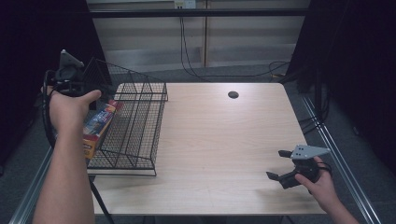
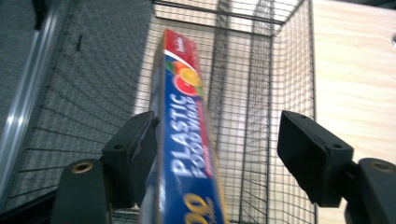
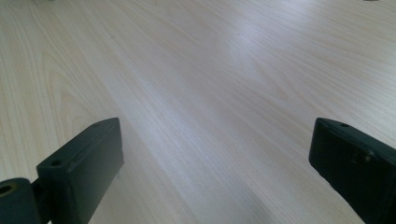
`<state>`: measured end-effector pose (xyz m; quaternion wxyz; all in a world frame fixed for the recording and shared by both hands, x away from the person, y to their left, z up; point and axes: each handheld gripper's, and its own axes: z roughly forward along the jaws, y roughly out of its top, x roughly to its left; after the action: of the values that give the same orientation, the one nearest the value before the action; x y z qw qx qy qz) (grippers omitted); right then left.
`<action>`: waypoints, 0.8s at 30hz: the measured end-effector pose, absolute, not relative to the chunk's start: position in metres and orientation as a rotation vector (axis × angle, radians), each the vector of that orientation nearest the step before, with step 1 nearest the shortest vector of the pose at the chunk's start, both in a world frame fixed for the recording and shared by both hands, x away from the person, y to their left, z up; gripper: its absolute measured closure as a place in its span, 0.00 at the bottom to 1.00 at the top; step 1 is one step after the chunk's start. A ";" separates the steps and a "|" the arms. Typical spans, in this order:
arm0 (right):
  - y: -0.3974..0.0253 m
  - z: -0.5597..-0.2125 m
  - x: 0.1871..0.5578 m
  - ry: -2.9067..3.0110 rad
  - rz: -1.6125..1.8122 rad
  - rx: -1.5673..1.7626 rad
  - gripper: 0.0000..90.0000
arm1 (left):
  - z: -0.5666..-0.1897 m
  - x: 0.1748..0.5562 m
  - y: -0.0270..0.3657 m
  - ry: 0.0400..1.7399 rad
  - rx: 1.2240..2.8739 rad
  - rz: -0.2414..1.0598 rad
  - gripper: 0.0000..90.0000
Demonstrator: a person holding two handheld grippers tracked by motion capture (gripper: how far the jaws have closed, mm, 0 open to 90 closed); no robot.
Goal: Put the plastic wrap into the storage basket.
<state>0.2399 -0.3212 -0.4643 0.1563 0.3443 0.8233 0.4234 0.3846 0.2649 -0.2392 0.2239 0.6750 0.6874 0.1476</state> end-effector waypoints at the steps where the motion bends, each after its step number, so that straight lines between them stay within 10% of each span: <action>1: -0.321 -0.464 0.240 2.358 1.212 0.985 0.03 | -0.240 0.385 0.262 1.888 1.861 0.407 0.30; 24: -0.322 -0.466 0.238 2.359 1.203 0.989 0.03 | -0.248 0.392 0.218 1.696 1.899 0.281 0.18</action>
<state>0.2381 -0.3224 -0.4656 0.1569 0.3454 0.8242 0.4204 0.3916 0.2176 -0.2483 0.2862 0.7104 0.6344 0.1051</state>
